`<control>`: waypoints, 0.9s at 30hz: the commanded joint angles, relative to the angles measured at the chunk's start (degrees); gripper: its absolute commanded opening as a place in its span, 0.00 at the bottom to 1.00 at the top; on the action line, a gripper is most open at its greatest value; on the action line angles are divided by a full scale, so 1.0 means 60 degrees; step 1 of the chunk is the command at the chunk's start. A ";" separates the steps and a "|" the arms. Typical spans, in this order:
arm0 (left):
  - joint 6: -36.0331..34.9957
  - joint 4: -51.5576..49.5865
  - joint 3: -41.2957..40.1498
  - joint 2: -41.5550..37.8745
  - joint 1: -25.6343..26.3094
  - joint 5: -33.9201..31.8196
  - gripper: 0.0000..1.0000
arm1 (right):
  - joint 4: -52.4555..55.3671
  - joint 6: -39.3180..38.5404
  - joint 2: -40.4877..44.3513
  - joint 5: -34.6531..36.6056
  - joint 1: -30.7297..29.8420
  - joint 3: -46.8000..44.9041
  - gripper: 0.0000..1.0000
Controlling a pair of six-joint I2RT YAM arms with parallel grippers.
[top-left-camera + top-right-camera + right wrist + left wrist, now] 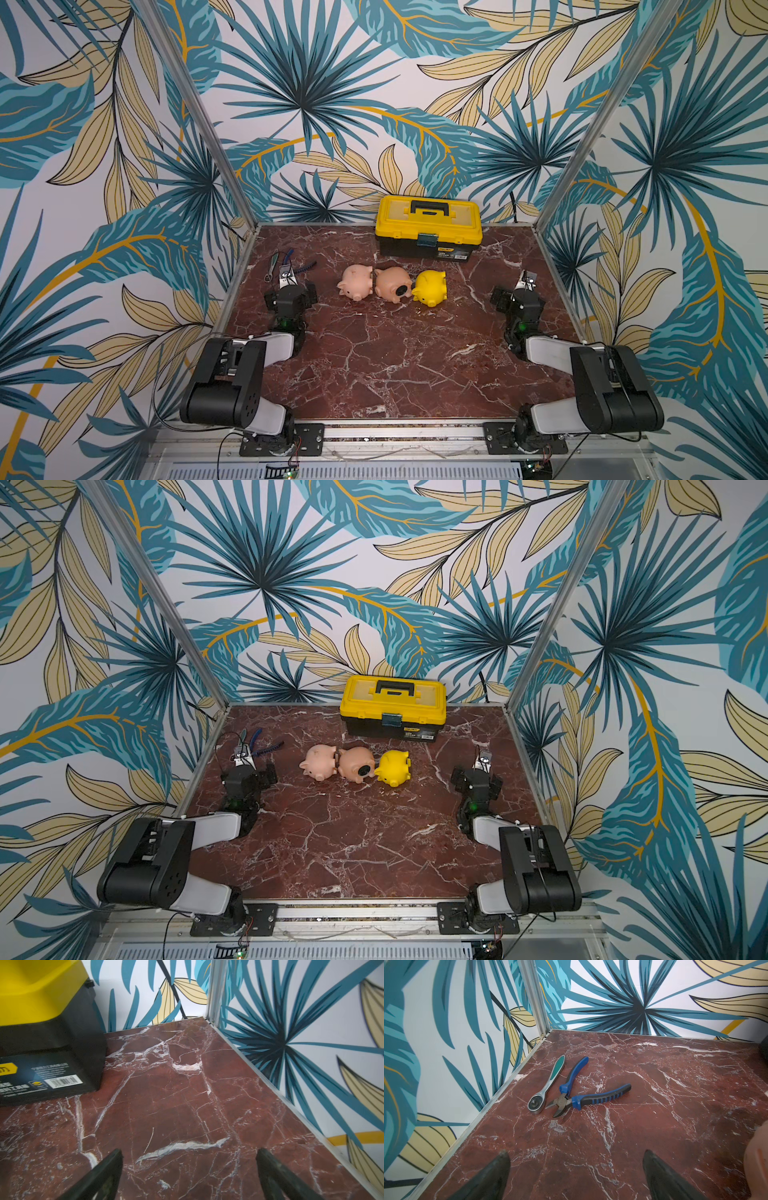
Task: Close piggy banks
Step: Reset both arms
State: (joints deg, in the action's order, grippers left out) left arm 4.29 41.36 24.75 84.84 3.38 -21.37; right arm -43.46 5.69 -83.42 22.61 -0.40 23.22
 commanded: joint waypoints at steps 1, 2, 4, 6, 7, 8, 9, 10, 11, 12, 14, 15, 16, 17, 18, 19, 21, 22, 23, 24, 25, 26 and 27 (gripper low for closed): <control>-0.0469 0.1640 -0.0579 0.0297 -0.0121 0.1162 0.99 | -0.1132 -0.0315 -0.0228 -0.0677 0.0041 -0.0322 1.00; -0.0637 0.1819 -0.0637 0.0343 -0.0107 0.1401 1.00 | -0.1079 -0.0306 -0.0210 -0.0673 0.0050 -0.0318 1.00; -0.0545 0.1810 -0.0712 0.0278 -0.0106 0.1235 1.00 | -0.1009 -0.0276 -0.0200 -0.0679 0.0049 -0.0296 1.00; -0.0297 0.1784 -0.0588 0.0385 -0.0110 0.0598 1.00 | -0.1048 -0.0301 -0.0212 -0.0670 0.0052 -0.0298 1.00; -0.0311 0.1722 -0.0515 0.0444 -0.0123 0.0602 1.00 | -0.1006 -0.0304 -0.0182 -0.0677 0.0053 -0.0296 1.00; -0.0312 0.1719 -0.0485 0.0466 -0.0123 0.0602 1.00 | -0.0944 -0.0302 -0.0163 -0.0681 0.0041 -0.0282 0.99; -0.0313 0.1654 -0.0474 0.0451 -0.0123 0.0602 0.99 | -0.0870 -0.0285 -0.0132 -0.0692 0.0038 -0.0260 0.99; -0.0313 0.1646 -0.0478 0.0450 -0.0123 0.0602 1.00 | -0.0770 -0.0261 -0.0131 -0.0690 0.0038 -0.0227 1.00; -0.0299 0.1646 -0.0478 0.0447 -0.0123 0.0602 1.00 | -0.0800 -0.0273 -0.0138 -0.0685 0.0038 -0.0237 1.00; -0.0316 0.1646 -0.0478 0.0454 -0.0131 0.0602 1.00 | -0.0812 -0.0284 -0.0134 -0.0685 0.0038 -0.0238 1.00; -0.0310 0.1646 -0.0470 0.0450 -0.0120 0.0602 1.00 | -0.0798 -0.0275 -0.0125 -0.0680 0.0036 -0.0238 1.00; -0.0311 0.1646 -0.0470 0.0450 -0.0125 0.0602 1.00 | -0.0798 -0.0279 -0.0130 -0.0688 0.0038 -0.0238 1.00; -0.0310 0.1653 -0.0477 0.0455 -0.0123 0.0602 1.00 | -0.0798 -0.0281 -0.0140 -0.0686 0.0030 -0.0235 1.00; -0.0306 0.1650 -0.0489 0.0443 -0.0123 0.0602 1.00 | -0.0798 -0.0277 -0.0133 -0.0683 0.0038 -0.0230 1.00; -0.0309 0.1646 -0.0475 0.0450 -0.0124 0.0602 1.00 | -0.0798 -0.0278 -0.0130 -0.0689 0.0031 -0.0223 1.00; -0.0308 0.1647 -0.0463 0.0458 -0.0127 0.0602 1.00 | -0.0798 -0.0283 -0.0131 -0.0691 0.0038 -0.0223 1.00; -0.0266 0.1507 -0.0410 0.0447 -0.0200 0.0749 0.99 | -0.0798 -0.0278 -0.0139 -0.0687 0.0026 -0.0223 1.00; -0.0178 0.1365 -0.0362 0.0421 -0.0329 0.1003 0.99 | -0.0795 -0.0282 -0.0136 -0.0690 0.0037 -0.0223 1.00; -0.0135 0.1326 -0.0346 0.0407 -0.0390 0.1097 0.99 | -0.0795 -0.0277 -0.0132 -0.0688 0.0038 -0.0223 1.00; -0.0139 0.1330 -0.0348 0.0406 -0.0393 0.1100 0.99 | -0.0798 -0.0277 -0.0132 -0.0680 0.0034 -0.0223 1.00; -0.0144 0.1325 -0.0360 0.0399 -0.0397 0.1100 0.99 | -0.0795 -0.0277 -0.0143 -0.0684 0.0034 -0.0223 1.00; -0.0130 0.1325 -0.0361 0.0393 -0.0402 0.1100 0.99 | -0.0788 -0.0275 -0.0135 -0.0685 0.0038 -0.0223 1.00; -0.0137 0.1332 -0.0375 0.0381 -0.0401 0.1100 1.00 | -0.0792 -0.0271 -0.0130 -0.0686 0.0038 -0.0223 0.99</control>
